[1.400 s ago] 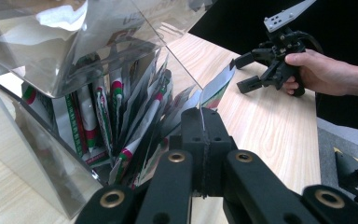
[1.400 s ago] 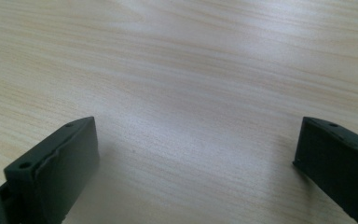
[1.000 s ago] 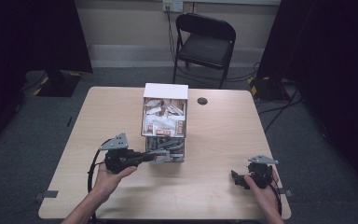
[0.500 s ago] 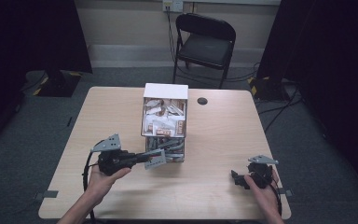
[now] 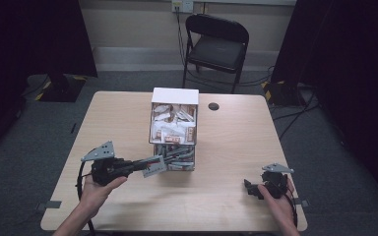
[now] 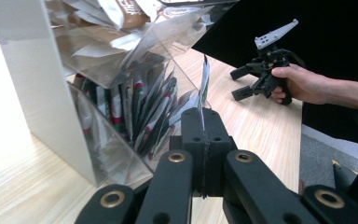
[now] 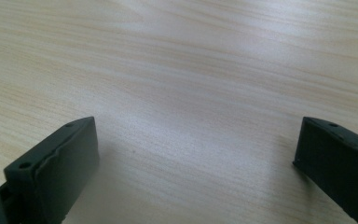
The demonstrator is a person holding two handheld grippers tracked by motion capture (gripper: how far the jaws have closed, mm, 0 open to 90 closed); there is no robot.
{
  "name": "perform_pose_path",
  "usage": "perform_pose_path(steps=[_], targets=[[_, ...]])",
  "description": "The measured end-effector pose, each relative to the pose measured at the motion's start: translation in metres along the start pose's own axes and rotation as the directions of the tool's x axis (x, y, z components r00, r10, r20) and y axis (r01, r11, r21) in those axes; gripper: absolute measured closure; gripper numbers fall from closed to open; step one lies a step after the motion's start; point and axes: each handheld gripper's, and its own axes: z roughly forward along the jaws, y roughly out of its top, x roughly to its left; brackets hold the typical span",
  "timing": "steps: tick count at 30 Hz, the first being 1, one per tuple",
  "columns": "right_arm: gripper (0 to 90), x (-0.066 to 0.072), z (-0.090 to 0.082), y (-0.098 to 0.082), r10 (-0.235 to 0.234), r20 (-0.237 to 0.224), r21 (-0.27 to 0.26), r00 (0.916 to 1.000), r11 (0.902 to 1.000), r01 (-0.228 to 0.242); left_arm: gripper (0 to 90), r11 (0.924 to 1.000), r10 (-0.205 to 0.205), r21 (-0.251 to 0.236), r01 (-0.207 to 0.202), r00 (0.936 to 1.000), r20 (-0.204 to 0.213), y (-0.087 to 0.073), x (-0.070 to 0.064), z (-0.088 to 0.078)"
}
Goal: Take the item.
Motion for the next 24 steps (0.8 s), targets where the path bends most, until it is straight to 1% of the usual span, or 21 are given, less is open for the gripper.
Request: perform_pose_path(steps=[4,10,11,13,19,24], targets=[[0.0,0.000,0.000,0.000,-0.001,0.000,-0.001,1.0000,1.0000,0.001,90.0,0.9998,-0.015,-0.010,0.014,0.9997,-0.019,-0.001,0.003,-0.008],[0.0,0.000,0.000,0.000,0.000,0.000,0.000,1.0000,1.0000,0.000,90.0,0.9996,-0.024,-0.012,0.024,0.9984,-0.050,-0.004,0.008,-0.019],[0.0,0.000,0.000,0.000,-0.001,0.000,0.000,1.0000,1.0000,0.001,90.0,0.9993,-0.031,-0.020,0.030,0.9981,-0.052,-0.004,0.010,-0.021],[0.0,0.000,0.000,0.000,-0.001,0.000,-0.001,1.0000,1.0000,0.001,90.0,0.9994,-0.032,-0.015,0.031,0.9975,-0.063,-0.004,0.011,-0.024],[0.0,0.000,0.000,0.000,-0.001,0.000,0.000,1.0000,1.0000,0.001,90.0,0.9993,-0.039,-0.003,0.038,0.9957,-0.085,-0.006,0.017,-0.029],[0.0,0.000,0.000,0.000,0.000,0.000,-0.001,1.0000,1.0000,0.000,90.0,0.9985,-0.054,-0.005,0.054,0.9923,-0.112,-0.008,0.024,-0.032]])
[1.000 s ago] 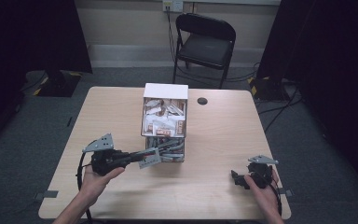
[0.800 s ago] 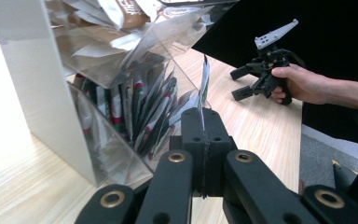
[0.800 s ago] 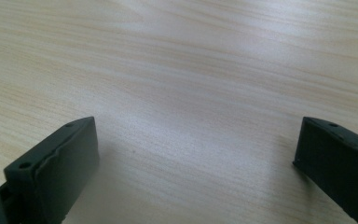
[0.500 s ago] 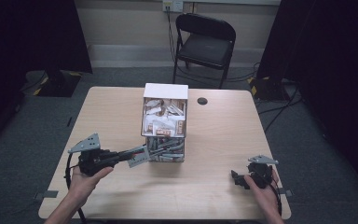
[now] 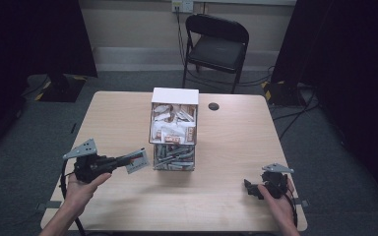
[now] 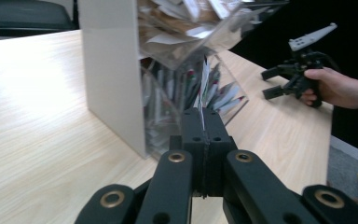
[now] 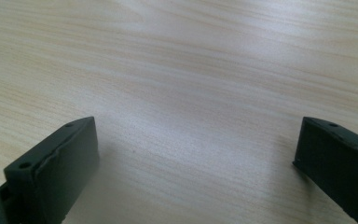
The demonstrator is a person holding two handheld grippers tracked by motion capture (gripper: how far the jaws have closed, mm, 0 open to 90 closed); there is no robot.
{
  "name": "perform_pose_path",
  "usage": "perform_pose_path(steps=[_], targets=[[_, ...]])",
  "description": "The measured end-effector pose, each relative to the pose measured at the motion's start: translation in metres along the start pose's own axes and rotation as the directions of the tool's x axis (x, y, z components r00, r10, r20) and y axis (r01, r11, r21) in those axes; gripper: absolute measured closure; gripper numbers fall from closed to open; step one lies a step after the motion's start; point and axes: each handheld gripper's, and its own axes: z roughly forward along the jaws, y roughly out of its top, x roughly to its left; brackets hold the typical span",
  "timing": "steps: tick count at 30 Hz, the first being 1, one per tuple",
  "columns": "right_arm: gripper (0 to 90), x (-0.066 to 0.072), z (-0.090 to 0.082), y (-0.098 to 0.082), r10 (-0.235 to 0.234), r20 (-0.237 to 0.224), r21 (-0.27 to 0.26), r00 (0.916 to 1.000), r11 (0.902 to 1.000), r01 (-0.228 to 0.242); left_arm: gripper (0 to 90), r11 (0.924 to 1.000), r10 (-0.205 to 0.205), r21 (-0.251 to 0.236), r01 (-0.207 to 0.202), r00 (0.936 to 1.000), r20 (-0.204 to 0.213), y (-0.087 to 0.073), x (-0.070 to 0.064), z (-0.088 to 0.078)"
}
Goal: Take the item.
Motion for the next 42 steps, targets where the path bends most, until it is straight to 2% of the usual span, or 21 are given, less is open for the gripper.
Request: perform_pose_path(steps=[6,12,16,20,27,29,35,37,42], targets=[[0.0,0.000,0.000,0.000,-0.001,-0.001,0.001,1.0000,1.0000,0.001,90.0,0.9996,-0.026,0.007,0.027,0.9988,-0.042,-0.005,0.014,0.002],[0.0,0.000,0.000,0.000,-0.001,-0.001,0.001,1.0000,1.0000,0.001,90.0,0.9981,-0.043,0.041,0.046,0.9954,-0.085,-0.010,0.027,0.008],[0.0,0.000,0.000,0.000,-0.002,-0.001,0.001,1.0000,1.0000,0.002,90.0,0.9965,-0.056,0.056,0.062,0.9939,-0.095,-0.014,0.034,0.013],[0.0,0.000,0.000,0.000,-0.002,-0.002,0.001,1.0000,1.0000,0.002,90.0,0.9945,-0.065,0.076,0.073,0.9923,-0.106,-0.019,0.038,0.022],[0.0,0.000,0.000,0.000,-0.003,-0.003,0.001,1.0000,1.0000,0.003,90.0,0.9918,-0.072,0.099,0.081,0.9934,-0.090,-0.023,0.038,0.030],[0.0,0.000,0.000,0.000,-0.002,-0.003,0.000,1.0000,1.0000,0.002,90.0,0.9909,-0.083,0.097,0.093,0.9916,-0.099,-0.025,0.040,0.031],[0.0,0.000,0.000,0.000,-0.002,-0.004,0.000,1.0000,1.0000,0.002,90.0,0.9848,-0.091,0.136,0.108,0.9876,-0.128,-0.031,0.048,0.036],[0.0,0.000,0.000,0.000,-0.002,-0.004,0.000,1.0000,1.0000,0.002,90.0,0.9819,-0.080,0.160,0.102,0.9871,-0.139,-0.032,0.050,0.039],[0.0,0.000,0.000,0.000,-0.003,-0.003,0.000,1.0000,1.0000,0.003,90.0,0.9783,-0.077,0.178,0.106,0.9836,-0.163,-0.033,0.056,0.043]])
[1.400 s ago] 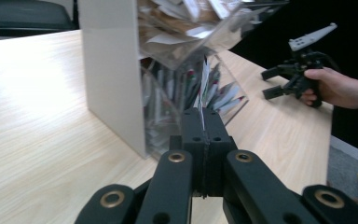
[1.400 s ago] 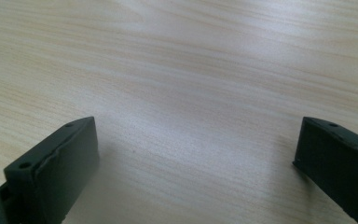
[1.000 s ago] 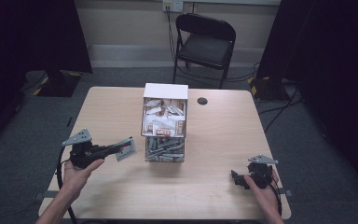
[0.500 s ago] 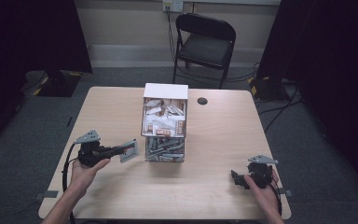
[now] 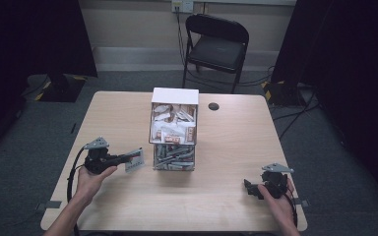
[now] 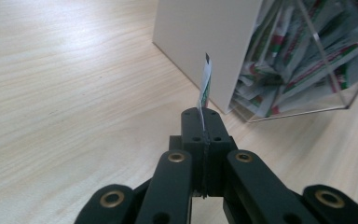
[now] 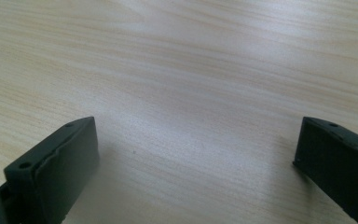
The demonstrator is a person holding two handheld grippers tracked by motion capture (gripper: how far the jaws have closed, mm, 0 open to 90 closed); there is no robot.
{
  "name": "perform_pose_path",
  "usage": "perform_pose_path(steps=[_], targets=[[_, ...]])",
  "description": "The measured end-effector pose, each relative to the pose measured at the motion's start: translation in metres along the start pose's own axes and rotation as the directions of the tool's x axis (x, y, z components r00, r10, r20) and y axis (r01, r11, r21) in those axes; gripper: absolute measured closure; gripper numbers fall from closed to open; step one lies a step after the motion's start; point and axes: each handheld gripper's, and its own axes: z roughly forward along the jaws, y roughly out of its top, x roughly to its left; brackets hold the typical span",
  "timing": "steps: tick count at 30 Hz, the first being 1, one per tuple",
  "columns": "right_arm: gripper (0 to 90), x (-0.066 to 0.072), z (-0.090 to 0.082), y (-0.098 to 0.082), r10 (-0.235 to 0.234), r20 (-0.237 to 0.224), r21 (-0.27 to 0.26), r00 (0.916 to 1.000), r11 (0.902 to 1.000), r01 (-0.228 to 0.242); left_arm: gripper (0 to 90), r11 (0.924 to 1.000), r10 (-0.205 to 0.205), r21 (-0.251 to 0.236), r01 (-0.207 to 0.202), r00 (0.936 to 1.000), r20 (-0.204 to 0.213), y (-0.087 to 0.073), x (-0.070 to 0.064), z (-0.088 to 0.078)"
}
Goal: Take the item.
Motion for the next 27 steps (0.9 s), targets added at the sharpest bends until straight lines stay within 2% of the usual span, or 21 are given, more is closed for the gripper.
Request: perform_pose_path(steps=[7,12,18,27], targets=[[0.0,0.000,0.000,0.000,0.000,0.000,0.000,1.0000,1.0000,0.000,90.0,0.9998,-0.012,0.016,0.012,0.9994,-0.034,0.002,0.008,0.009],[0.0,0.000,0.000,0.000,0.000,0.000,0.000,1.0000,1.0000,0.000,90.0,0.9993,-0.014,0.033,0.016,0.9973,-0.072,0.000,0.015,0.014],[0.0,0.000,0.000,0.000,0.000,0.000,0.000,1.0000,1.0000,0.000,90.0,0.9988,-0.017,0.044,0.021,0.9962,-0.085,-0.001,0.020,0.019],[0.0,0.000,0.000,0.000,0.000,-0.001,0.000,1.0000,1.0000,0.000,90.0,0.9969,-0.049,0.055,0.056,0.9911,-0.124,-0.004,0.033,0.023]])
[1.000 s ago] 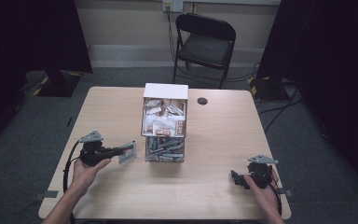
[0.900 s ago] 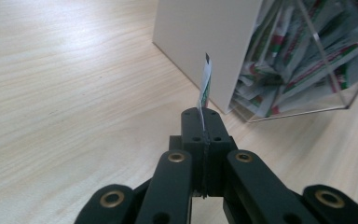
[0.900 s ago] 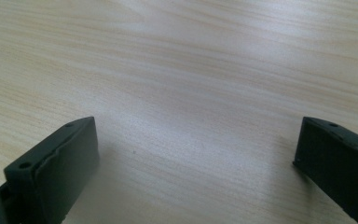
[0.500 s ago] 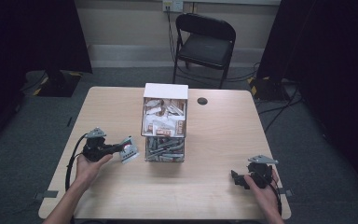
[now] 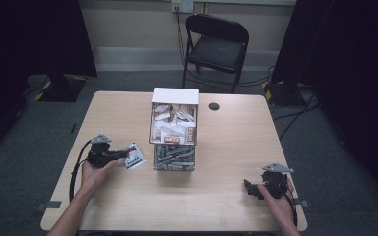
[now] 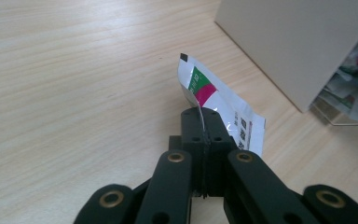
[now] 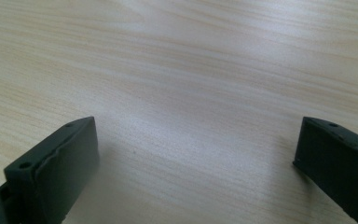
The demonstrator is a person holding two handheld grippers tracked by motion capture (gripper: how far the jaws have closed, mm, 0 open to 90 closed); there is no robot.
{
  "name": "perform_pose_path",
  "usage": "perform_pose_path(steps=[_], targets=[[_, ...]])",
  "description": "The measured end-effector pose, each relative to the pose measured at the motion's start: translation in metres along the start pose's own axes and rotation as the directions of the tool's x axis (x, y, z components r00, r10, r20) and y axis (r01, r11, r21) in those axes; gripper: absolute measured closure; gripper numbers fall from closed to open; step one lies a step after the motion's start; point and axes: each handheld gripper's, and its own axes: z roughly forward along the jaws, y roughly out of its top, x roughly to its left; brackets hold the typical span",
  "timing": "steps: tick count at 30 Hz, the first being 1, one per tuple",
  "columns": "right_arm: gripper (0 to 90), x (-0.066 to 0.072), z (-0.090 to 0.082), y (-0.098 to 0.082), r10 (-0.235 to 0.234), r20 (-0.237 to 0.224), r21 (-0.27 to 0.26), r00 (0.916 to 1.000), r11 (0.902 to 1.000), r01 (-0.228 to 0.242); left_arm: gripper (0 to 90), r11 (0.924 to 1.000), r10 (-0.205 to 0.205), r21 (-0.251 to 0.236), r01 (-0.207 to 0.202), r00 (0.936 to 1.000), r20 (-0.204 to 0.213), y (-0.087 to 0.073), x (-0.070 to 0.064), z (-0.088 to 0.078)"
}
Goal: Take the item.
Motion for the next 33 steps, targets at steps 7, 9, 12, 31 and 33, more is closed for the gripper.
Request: perform_pose_path(steps=[7,9,12,31,33], targets=[[0.0,0.000,0.000,0.000,0.000,0.000,0.000,1.0000,1.0000,0.000,90.0,0.9998,-0.001,0.017,0.001,0.9999,-0.014,0.001,0.001,0.005],[0.0,0.000,0.000,0.000,0.000,0.000,0.000,1.0000,1.0000,0.000,90.0,0.9998,-0.019,0.006,0.019,0.9998,-0.010,0.000,0.001,0.006],[0.0,0.000,0.000,0.000,0.000,0.000,0.000,1.0000,1.0000,0.000,90.0,0.9998,-0.021,0.004,0.021,0.9997,-0.016,0.001,0.001,0.009],[0.0,0.000,0.000,0.000,-0.001,-0.002,0.000,1.0000,1.0000,0.001,89.3,0.9996,-0.029,-0.004,0.029,0.9969,-0.073,0.005,0.005,0.025],[0.0,0.000,0.000,0.000,-0.001,-0.002,0.000,1.0000,1.0000,0.001,88.9,0.9997,-0.023,-0.004,0.023,0.9967,-0.078,0.005,0.004,0.025]])
